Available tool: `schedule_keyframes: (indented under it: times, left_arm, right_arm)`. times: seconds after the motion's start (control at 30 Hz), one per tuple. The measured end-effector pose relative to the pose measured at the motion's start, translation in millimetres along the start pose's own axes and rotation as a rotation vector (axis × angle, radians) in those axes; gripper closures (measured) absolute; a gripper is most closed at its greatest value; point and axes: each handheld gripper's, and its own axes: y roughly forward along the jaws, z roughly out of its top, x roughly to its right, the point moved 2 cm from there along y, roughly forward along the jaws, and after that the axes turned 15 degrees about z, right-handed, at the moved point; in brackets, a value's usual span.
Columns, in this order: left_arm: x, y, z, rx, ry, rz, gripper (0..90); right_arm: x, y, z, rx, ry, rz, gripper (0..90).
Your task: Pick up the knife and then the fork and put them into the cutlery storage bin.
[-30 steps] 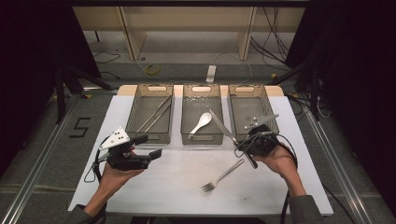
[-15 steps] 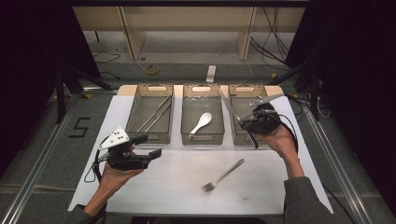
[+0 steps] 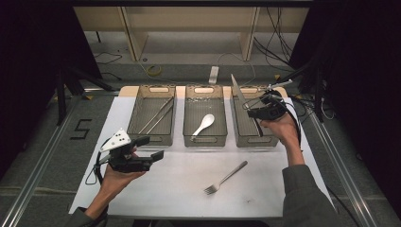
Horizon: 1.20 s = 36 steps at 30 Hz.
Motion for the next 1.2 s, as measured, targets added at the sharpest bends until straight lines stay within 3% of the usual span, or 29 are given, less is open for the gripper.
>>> schedule_keyframes:
  times: [0.23,0.5,1.2]
  left_arm:
    - [-0.5,-0.2,0.1,0.002,0.001,0.001,18.0]
    - [-0.2,0.0,0.2,0.003,0.001,0.0,18.0]
    - [0.4,-0.7,0.5,0.008,-0.004,-0.002,18.0]
  right_arm:
    - [14.9,1.9,1.8,0.013,0.056,-0.038,80.6]
    - [23.0,10.8,3.5,0.021,0.087,-0.054,80.6]
    - [31.0,46.1,-0.6,-0.018,0.144,-0.086,80.5]
